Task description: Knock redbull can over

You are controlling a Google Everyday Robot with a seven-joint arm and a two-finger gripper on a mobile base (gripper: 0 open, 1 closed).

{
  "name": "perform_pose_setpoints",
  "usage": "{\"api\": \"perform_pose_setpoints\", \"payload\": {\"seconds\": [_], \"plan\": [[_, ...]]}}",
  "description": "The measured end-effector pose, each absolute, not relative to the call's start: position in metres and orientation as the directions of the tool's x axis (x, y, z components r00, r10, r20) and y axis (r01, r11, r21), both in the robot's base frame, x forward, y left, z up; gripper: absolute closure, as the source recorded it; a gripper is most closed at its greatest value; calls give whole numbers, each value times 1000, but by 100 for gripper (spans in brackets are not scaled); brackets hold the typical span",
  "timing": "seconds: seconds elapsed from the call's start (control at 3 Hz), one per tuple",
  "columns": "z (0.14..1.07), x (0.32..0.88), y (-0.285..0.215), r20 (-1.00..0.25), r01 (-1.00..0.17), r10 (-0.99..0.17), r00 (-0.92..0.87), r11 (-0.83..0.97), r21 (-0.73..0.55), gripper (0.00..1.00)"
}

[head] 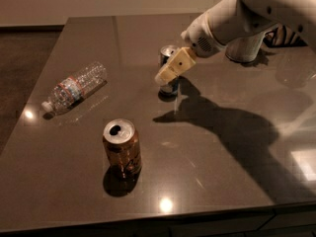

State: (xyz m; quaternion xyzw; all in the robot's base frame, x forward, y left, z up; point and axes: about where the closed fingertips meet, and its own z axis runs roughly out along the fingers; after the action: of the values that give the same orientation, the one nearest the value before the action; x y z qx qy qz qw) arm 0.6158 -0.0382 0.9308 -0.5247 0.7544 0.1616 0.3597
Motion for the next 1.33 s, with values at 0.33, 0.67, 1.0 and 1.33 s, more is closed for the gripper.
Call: {"api": "perform_pose_setpoints", "payload": {"seconds": [0.33,0.67,1.0,1.33], "plan": [[927,616,-32,-714,-917,-676,-179,378,-128,17],[925,617,-30,-715,-927,-677,-174,358,-113,40],[928,618,-34,-704,-941,-682,-198,333,-59,64],[943,614,-38,-648,-955,-734,-202,294,-36,87]]}}
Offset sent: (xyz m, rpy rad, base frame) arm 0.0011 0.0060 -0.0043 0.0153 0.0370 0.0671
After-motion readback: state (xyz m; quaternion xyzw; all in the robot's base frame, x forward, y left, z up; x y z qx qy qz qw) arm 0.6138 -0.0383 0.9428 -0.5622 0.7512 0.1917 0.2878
